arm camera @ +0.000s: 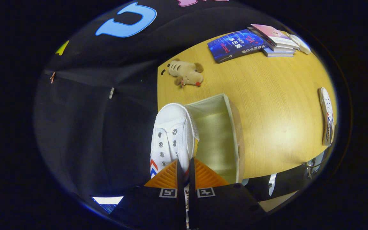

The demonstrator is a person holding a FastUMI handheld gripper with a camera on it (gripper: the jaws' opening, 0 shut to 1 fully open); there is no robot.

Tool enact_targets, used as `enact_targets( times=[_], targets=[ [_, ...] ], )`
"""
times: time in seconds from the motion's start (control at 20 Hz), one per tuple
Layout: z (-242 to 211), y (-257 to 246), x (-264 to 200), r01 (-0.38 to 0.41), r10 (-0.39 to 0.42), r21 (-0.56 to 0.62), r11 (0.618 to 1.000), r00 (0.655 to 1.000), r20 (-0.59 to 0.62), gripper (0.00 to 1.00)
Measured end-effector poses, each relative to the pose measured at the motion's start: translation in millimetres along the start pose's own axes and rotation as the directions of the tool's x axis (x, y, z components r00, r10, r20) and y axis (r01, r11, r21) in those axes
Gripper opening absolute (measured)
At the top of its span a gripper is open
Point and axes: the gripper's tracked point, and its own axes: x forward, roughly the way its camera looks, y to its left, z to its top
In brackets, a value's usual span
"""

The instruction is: Open the storage box then place both shoes into the box .Put the left shoe in first, then the right shoe, with the right side of both shoes facing outward in a uniform manner.

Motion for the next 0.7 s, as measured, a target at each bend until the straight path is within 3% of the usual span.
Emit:
enact_targets(
  times=[0.7],
  targets=[
    [-12,-5,75,0.152,-0.153,-0.024,0.988,0.987,-0.044,0.08]
  ],
)
